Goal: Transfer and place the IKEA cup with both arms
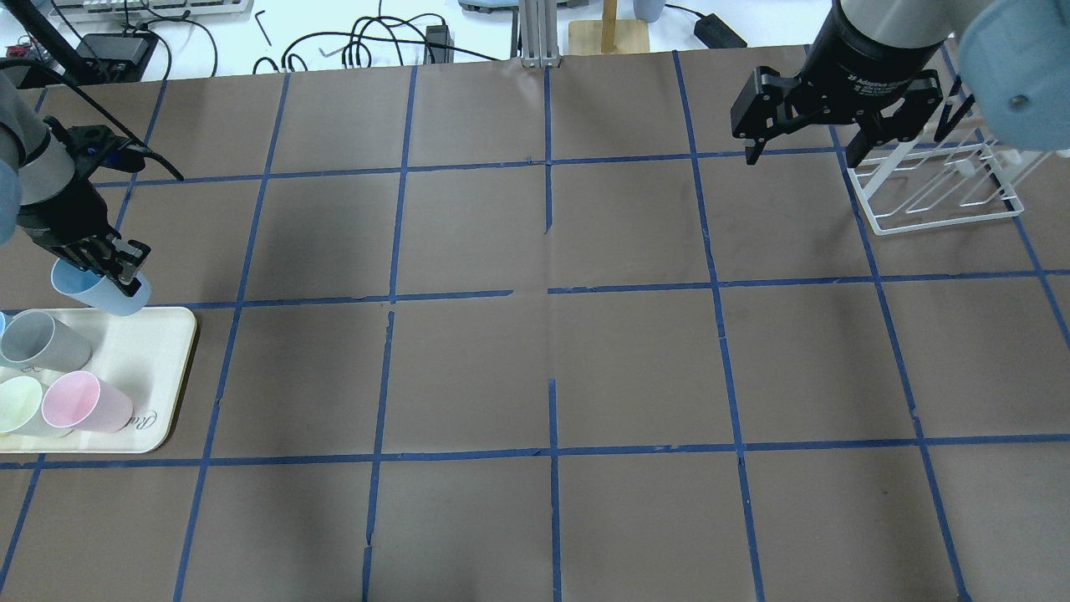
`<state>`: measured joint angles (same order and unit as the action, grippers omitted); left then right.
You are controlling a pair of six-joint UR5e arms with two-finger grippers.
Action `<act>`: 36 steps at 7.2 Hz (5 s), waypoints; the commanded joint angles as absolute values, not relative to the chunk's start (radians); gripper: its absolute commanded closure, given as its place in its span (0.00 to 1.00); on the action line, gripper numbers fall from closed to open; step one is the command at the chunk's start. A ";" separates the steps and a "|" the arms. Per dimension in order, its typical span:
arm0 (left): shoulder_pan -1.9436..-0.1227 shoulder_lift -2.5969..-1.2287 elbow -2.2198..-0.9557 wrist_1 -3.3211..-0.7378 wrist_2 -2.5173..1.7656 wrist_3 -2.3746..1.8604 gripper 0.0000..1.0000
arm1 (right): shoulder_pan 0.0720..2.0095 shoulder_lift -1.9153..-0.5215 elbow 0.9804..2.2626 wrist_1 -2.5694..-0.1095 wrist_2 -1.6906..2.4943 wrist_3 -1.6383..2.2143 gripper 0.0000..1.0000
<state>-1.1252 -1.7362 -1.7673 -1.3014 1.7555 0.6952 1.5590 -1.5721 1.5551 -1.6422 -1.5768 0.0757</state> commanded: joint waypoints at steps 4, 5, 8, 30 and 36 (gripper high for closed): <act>-1.039 -1.888 -1.769 -1.144 1.770 0.790 1.00 | 1.560 -1.575 1.563 -1.643 -1.589 0.072 0.00; -1.022 -1.902 -1.776 -1.144 1.769 0.790 1.00 | 1.560 -1.577 1.563 -1.643 -1.589 0.077 0.00; -1.003 -1.939 -1.784 -1.144 1.772 0.824 1.00 | 1.560 -1.577 1.565 -1.644 -1.586 0.075 0.00; -1.582 -1.510 -1.644 -1.657 1.578 0.020 0.00 | 1.563 -1.600 1.583 -1.646 -1.568 0.067 0.00; -1.565 -1.499 -1.657 -1.651 1.572 0.069 0.00 | 1.568 -1.554 1.513 -1.577 -1.545 0.051 0.00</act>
